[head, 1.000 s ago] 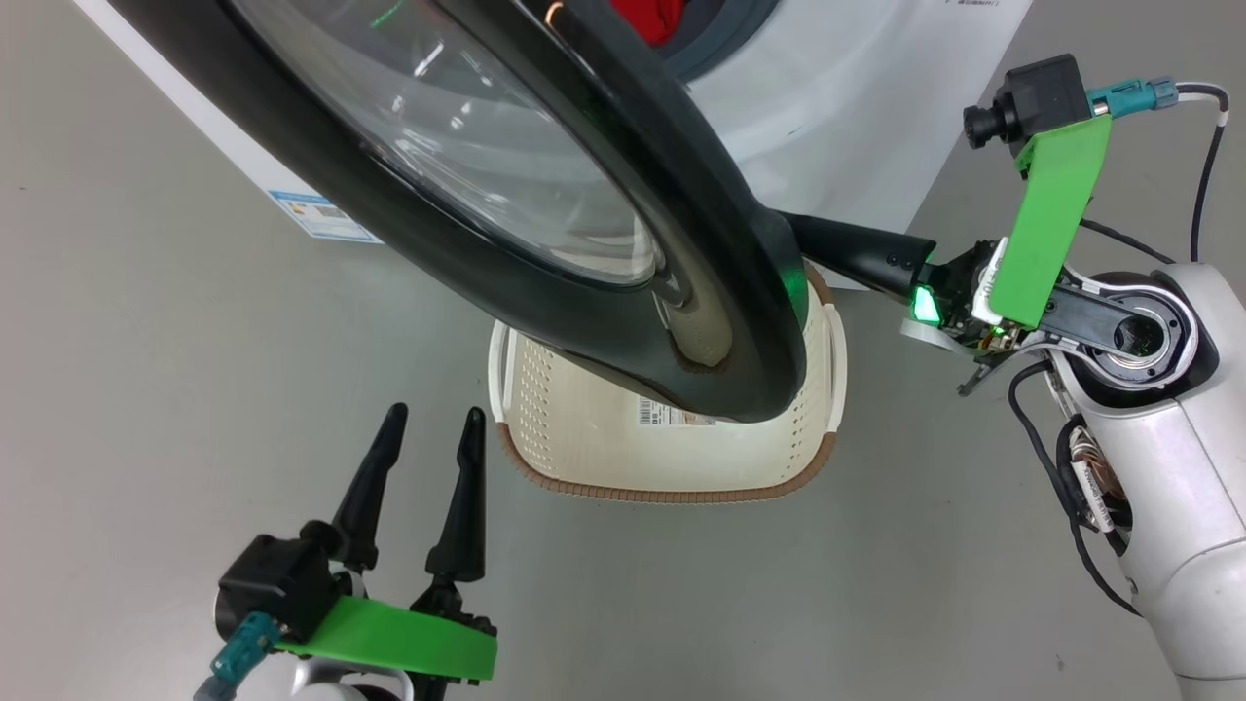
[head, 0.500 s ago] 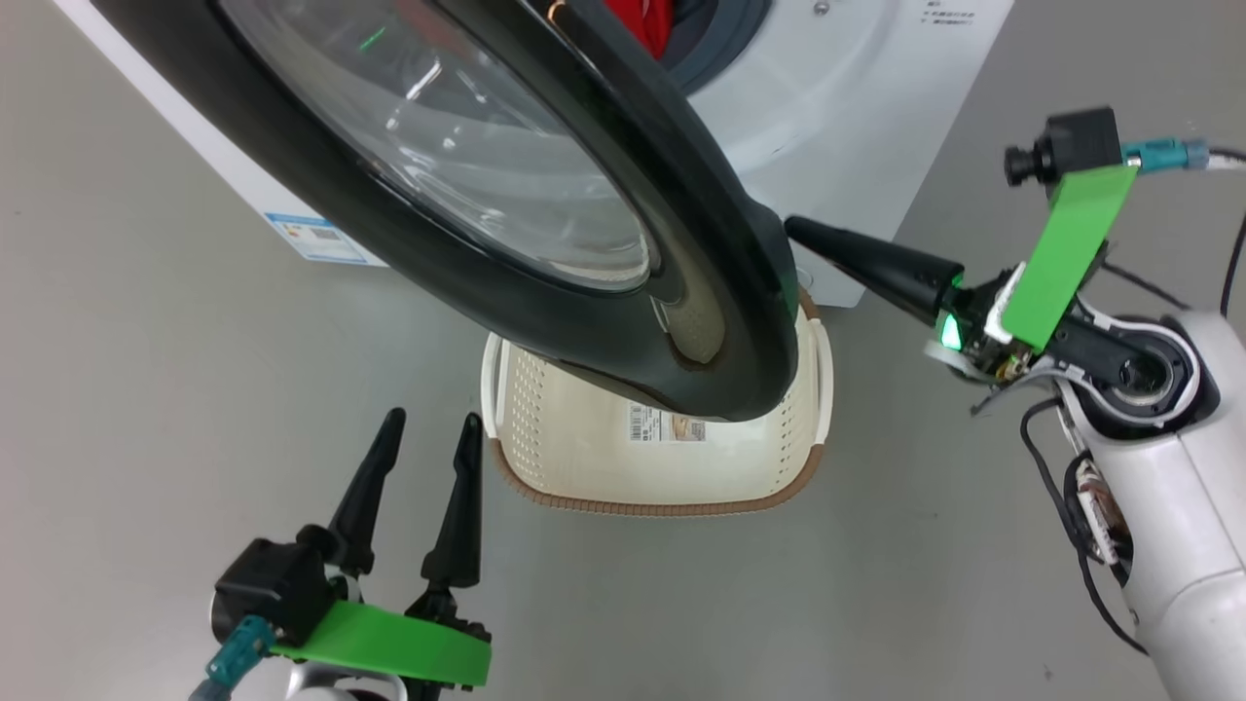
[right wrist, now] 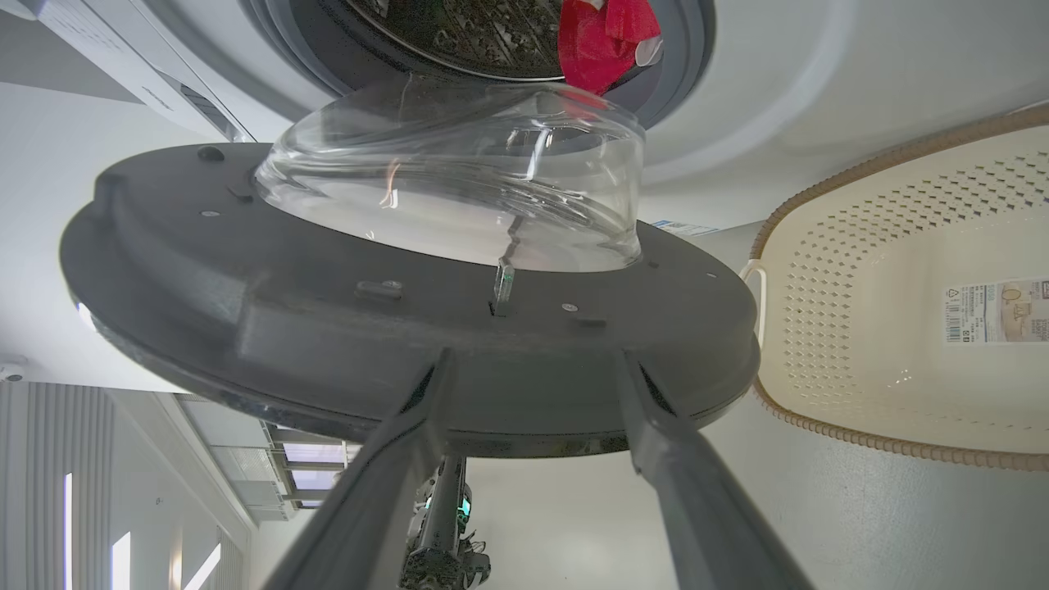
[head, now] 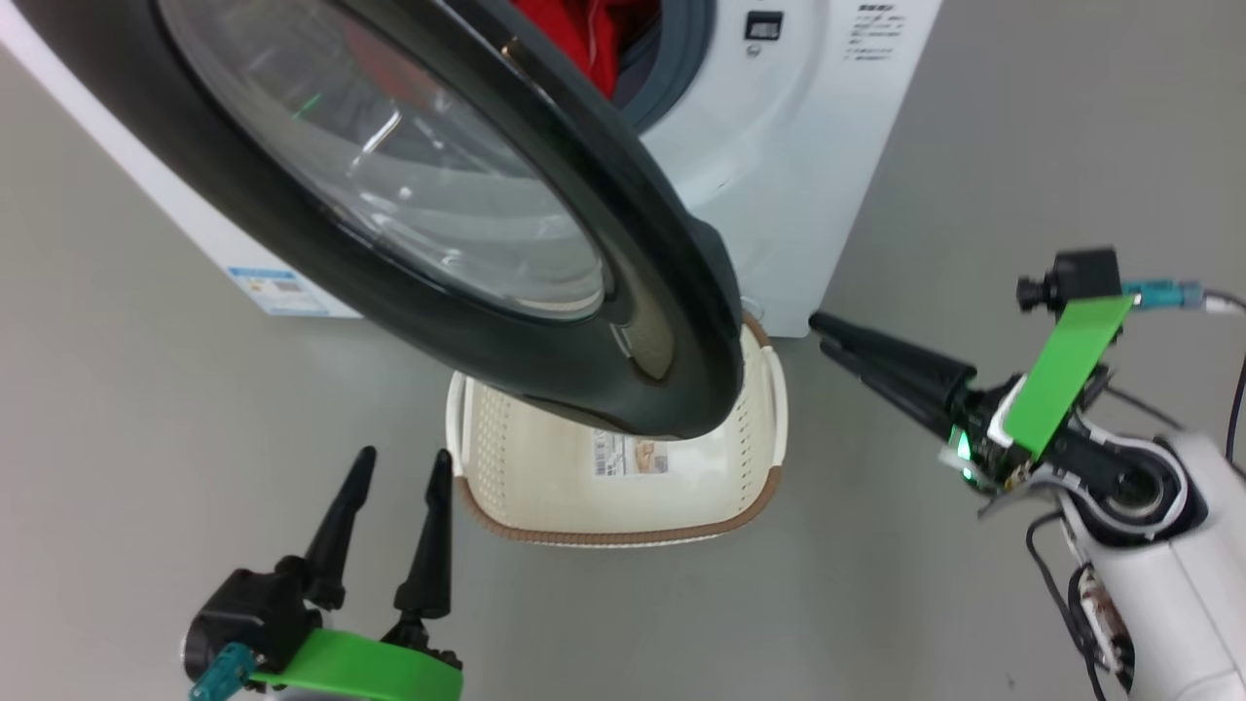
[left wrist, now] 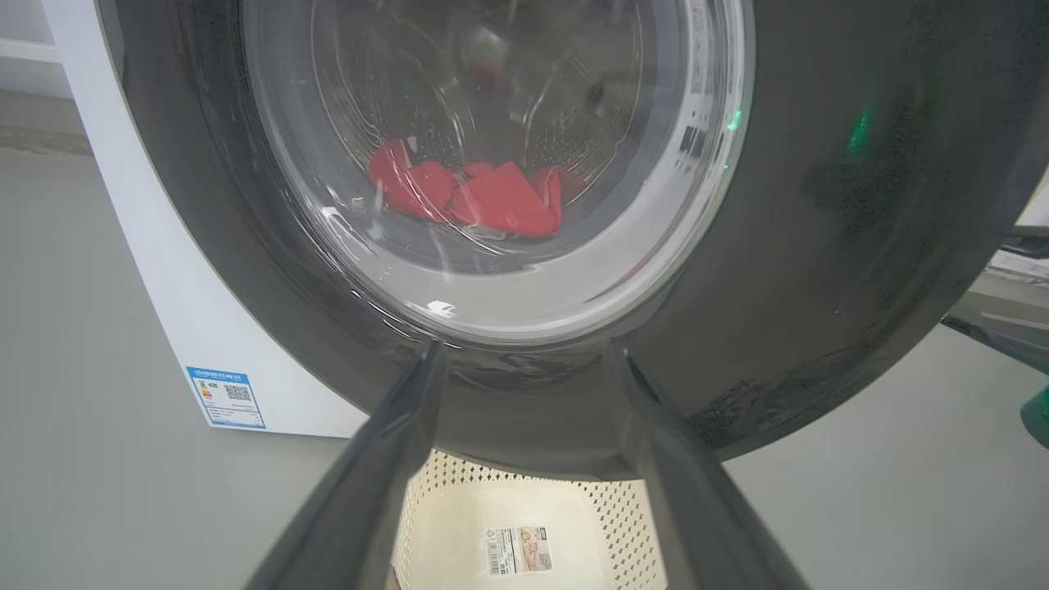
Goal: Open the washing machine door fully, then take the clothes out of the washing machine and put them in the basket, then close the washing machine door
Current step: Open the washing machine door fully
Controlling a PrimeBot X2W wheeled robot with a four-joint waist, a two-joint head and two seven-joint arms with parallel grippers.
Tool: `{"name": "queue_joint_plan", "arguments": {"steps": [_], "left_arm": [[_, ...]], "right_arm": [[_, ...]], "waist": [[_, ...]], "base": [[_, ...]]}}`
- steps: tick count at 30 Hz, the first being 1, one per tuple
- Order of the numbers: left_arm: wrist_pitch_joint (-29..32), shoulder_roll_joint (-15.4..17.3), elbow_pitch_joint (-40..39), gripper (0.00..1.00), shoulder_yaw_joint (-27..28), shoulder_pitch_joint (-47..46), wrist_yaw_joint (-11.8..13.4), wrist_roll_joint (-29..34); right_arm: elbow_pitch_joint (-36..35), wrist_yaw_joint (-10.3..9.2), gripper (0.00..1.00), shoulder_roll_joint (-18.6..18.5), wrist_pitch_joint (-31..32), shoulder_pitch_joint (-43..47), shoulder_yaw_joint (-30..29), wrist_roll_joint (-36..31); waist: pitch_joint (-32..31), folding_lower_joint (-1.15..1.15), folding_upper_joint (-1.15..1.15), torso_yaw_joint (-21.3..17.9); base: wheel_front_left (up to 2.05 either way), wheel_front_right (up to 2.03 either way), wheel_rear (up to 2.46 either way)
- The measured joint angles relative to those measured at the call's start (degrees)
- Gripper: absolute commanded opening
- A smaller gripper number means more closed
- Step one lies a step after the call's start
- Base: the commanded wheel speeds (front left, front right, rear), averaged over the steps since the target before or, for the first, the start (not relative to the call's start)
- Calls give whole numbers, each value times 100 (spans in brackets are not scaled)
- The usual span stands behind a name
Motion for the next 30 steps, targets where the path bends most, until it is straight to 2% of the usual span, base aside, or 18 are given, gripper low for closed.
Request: {"name": "queue_joint_plan", "arguments": {"steps": [13,21,30], "left_arm": [[0,3,103,100,353,282,-101,113],[0,3,149,100,453,353,-144,132],[0,3,212,100,591,461,-153,132]], "right_arm": [[34,0,100,-15,-739,948,-42,-360],[48,0,100,-130,-1293,1237,-12,-598],[86,0,100,-517,-2335,1681,557,-1206]], "waist": [[-361,0,0,-348],[-437,0,0,-507],[-536,0,0,-631]], "base": [[0,0,0],[0,0,0],[0,0,0]]}}
